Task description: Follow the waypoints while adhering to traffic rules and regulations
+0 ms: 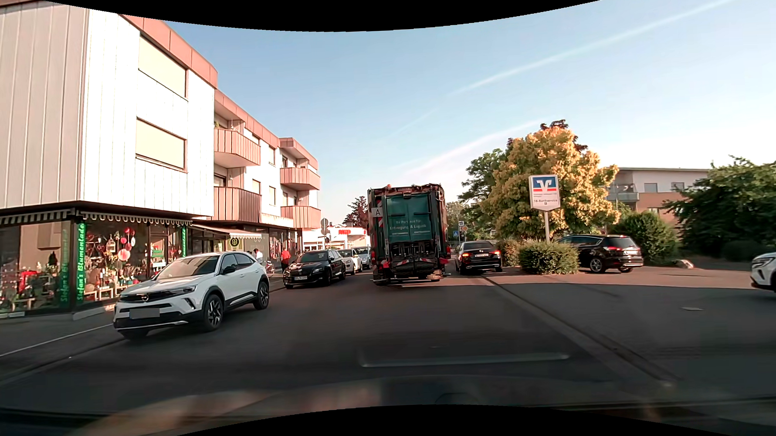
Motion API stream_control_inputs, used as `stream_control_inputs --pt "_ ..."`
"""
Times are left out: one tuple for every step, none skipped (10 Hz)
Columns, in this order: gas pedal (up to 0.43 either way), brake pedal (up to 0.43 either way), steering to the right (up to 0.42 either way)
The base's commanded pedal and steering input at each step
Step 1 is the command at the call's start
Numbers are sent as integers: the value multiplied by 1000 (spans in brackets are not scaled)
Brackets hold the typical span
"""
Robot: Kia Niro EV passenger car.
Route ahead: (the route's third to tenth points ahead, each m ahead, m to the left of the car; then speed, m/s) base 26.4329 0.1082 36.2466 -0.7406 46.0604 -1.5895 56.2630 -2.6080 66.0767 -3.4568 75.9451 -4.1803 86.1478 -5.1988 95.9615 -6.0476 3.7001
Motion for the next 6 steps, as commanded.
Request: stream_control_inputs --pt "59 0 -8" --pt "59 0 -8" --pt "59 0 -8" --pt "59 0 -7" --pt "47 0 -4" --pt "39 0 -3"
